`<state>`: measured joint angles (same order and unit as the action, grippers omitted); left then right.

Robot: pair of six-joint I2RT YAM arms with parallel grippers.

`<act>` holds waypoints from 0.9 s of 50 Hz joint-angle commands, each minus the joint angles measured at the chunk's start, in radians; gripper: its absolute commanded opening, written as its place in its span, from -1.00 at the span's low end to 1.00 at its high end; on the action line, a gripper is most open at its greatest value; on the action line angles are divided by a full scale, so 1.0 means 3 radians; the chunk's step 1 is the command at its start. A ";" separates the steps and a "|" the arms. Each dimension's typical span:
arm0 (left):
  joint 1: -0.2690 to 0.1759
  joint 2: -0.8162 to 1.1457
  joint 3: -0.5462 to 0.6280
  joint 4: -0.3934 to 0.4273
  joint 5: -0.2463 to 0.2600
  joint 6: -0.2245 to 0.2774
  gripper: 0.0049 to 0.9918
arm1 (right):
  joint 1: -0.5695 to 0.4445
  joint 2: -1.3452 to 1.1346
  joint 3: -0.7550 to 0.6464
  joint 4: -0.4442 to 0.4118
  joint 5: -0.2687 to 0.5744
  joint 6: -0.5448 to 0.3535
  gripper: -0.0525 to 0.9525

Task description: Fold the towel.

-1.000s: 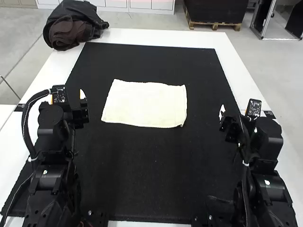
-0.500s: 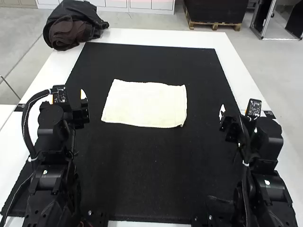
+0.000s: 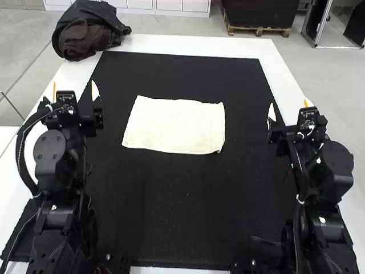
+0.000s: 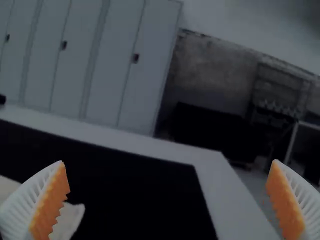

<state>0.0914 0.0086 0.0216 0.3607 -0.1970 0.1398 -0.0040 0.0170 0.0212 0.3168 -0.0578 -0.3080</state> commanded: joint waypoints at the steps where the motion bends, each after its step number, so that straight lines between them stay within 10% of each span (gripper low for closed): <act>1: -0.0023 0.0268 0.0429 0.0050 0.0105 0.0071 0.93 | -0.0028 0.0281 0.0451 0.0059 -0.0058 0.0071 0.90; 21: -0.0044 0.2917 0.2081 -0.0123 0.0207 -0.0067 0.93 | -0.0043 0.2623 0.2062 -0.0248 -0.0247 0.1421 0.90; 45: -0.0248 0.3893 0.1794 -0.0292 0.0069 -0.0435 0.93 | -0.0068 0.3328 0.1555 0.0238 0.0556 0.0858 0.90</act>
<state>0.0418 1.1606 0.5995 0.2634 -0.1612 0.0357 -0.0040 1.0134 0.4946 0.3618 0.0196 0.0170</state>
